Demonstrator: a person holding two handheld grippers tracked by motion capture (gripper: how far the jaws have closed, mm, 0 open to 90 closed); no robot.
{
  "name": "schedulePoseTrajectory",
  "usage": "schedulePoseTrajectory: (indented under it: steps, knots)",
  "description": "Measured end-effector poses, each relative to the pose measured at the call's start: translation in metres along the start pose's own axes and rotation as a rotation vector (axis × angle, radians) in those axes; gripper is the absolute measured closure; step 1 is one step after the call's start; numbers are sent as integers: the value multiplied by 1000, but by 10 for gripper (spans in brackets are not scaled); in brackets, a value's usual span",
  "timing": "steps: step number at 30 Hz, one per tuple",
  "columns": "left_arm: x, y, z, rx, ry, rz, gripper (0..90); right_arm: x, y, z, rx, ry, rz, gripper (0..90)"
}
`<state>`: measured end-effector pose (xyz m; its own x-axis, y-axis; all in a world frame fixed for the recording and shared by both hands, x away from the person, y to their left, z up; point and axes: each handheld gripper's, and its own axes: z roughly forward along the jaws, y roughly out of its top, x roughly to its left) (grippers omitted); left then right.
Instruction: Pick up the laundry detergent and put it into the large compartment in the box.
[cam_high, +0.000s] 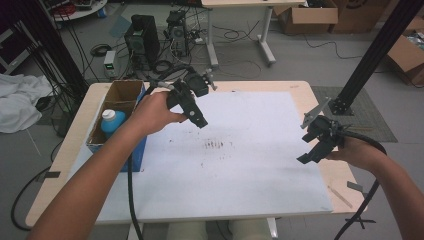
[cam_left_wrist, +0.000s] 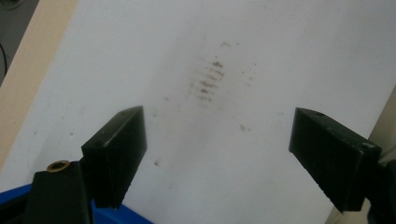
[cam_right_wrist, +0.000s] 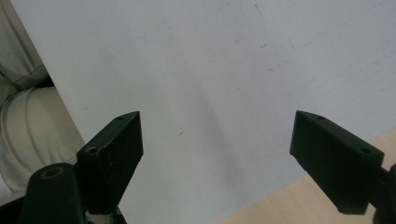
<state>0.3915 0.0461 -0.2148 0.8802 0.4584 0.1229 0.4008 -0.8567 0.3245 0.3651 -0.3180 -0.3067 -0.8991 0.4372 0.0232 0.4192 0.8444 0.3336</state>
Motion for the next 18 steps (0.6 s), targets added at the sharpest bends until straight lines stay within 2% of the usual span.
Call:
schedulePoseTrajectory:
  steps: [8,18]
  knots:
    - [2,6,14,14,-26,29,198,-4,1,4,6,5,3,171]
    - [3,8,19,25,-43,46,199,-6,3,6,11,11,2,171]
